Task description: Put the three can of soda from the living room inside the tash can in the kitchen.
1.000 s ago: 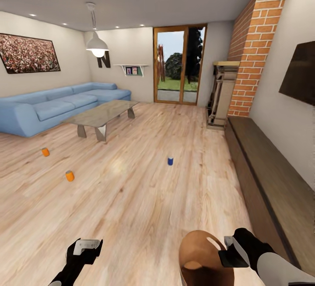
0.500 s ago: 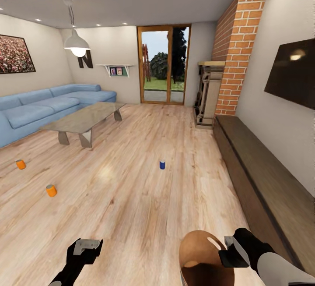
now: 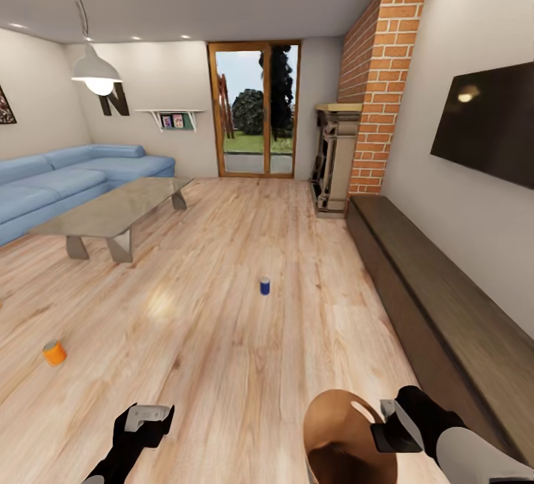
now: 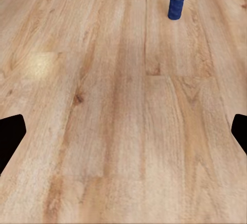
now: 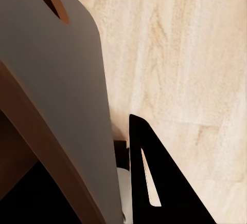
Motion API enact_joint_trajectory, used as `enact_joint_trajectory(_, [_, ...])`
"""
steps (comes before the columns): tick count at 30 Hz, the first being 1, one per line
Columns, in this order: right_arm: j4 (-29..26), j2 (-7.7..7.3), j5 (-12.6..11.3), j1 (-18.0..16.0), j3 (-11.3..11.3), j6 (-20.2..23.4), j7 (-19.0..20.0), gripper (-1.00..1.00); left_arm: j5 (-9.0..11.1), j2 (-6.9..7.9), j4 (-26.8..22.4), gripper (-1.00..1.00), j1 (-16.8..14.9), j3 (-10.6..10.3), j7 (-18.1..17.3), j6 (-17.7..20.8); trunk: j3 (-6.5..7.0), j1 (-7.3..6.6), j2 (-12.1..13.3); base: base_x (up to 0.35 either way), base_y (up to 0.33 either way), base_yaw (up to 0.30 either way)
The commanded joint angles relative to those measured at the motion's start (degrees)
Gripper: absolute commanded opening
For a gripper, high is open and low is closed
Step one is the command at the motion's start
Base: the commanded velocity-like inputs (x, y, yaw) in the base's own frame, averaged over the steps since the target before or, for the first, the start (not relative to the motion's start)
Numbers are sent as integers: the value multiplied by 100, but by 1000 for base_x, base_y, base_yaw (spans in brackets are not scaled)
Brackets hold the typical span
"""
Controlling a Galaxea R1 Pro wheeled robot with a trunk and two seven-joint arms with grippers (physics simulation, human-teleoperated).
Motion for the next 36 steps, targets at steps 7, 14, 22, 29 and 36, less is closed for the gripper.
enact_joint_trajectory(7, [5, 20, -86, -2, -15, 9, -1, -100, -3, 0, 0, 100, 0, 5, -19, 15, 1, 0, 0, 263, 180, -109])
enact_joint_trajectory(14, [-3, 14, -86, -2, -28, 9, 4, -100, -4, 0, 144, 100, 0, 7, -20, 9, 1, 0, 0, 264, 179, -100])
enact_joint_trajectory(22, [-1, -46, -121, -7, -64, 9, 24, -100, 0, 0, 277, 100, 0, 9, -20, 4, 1, 0, 0, 267, 177, -95])
enact_joint_trajectory(29, [-6, -75, -128, -10, -75, 9, 60, -100, -3, 0, 284, 100, 0, 7, -14, 4, 1, 0, 0, 275, 158, -27])
enact_joint_trajectory(36, [-9, -289, -142, -21, -86, 89, 89, -100, -7, -5, 290, 100, 0, 1, 11, 0, 1, 0, 0, 290, 47, -4])
